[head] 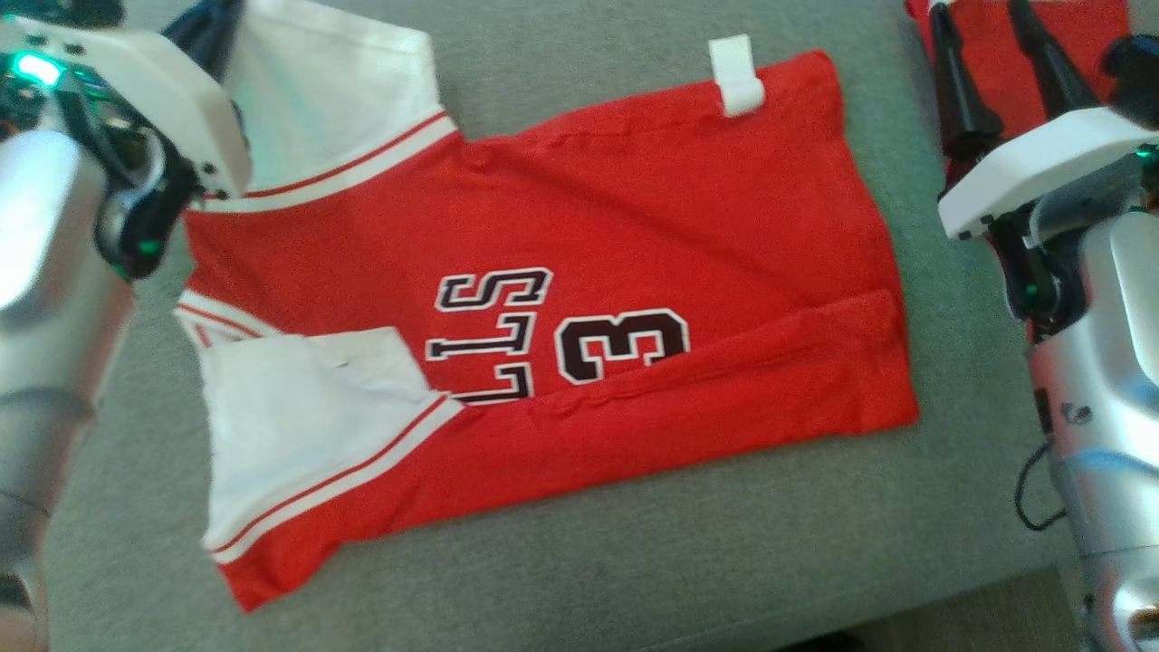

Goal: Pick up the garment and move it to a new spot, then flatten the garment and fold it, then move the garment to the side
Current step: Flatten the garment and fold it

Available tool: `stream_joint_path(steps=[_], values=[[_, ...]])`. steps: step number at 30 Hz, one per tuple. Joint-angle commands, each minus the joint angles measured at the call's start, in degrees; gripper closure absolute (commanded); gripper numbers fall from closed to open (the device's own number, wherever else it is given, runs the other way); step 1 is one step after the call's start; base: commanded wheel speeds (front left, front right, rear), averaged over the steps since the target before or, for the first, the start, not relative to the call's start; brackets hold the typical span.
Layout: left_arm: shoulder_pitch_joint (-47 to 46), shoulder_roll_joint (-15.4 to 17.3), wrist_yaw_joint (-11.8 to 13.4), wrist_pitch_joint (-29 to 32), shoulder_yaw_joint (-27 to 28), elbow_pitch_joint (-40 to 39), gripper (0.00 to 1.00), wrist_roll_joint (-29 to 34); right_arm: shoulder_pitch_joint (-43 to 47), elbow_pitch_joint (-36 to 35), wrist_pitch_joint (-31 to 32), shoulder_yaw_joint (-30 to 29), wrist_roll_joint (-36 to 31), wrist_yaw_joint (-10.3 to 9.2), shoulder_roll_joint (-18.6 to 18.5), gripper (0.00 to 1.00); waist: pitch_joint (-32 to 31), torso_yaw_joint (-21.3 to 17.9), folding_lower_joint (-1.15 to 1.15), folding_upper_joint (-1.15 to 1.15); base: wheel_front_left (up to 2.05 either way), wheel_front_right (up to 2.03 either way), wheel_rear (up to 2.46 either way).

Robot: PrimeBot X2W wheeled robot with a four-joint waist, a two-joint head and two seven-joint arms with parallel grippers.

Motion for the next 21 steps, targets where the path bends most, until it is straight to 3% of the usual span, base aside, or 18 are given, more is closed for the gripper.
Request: stream_joint_path(steps=[1,6,15,21], values=[[-0.6,2.0,0.1,-1.8,1.6,-3.0,1.0,0.4,-1.5,-1.1,0.9,1.6,0.6,-0.05,-1.6,0.0,-2.1,2.9,0.01,0.0,0.0,0.0,0.0],[1.9,1.8,0.6,-4.4,1.1,-8.7,1.0,0.7,-2.4,2.6,4.0,5.1,2.1,-0.05,-5.6,0.0,-3.1,6.7,0.01,0.0,0.0,0.0,0.0],[5.4,1.8,2.7,-3.3,-0.3,-19.0,1.0,0.8,-5.8,12.7,9.0,13.6,6.5,-0.05,-12.2,0.0,-1.7,11.9,0.01,0.0,0.0,0.0,0.0],[6.4,1.9,3.7,-1.9,-0.8,-22.9,1.0,0.4,-8.6,18.9,11.1,17.6,8.2,-0.05,-13.9,0.0,-0.7,13.3,0.01,0.0,0.0,0.0,0.0]])
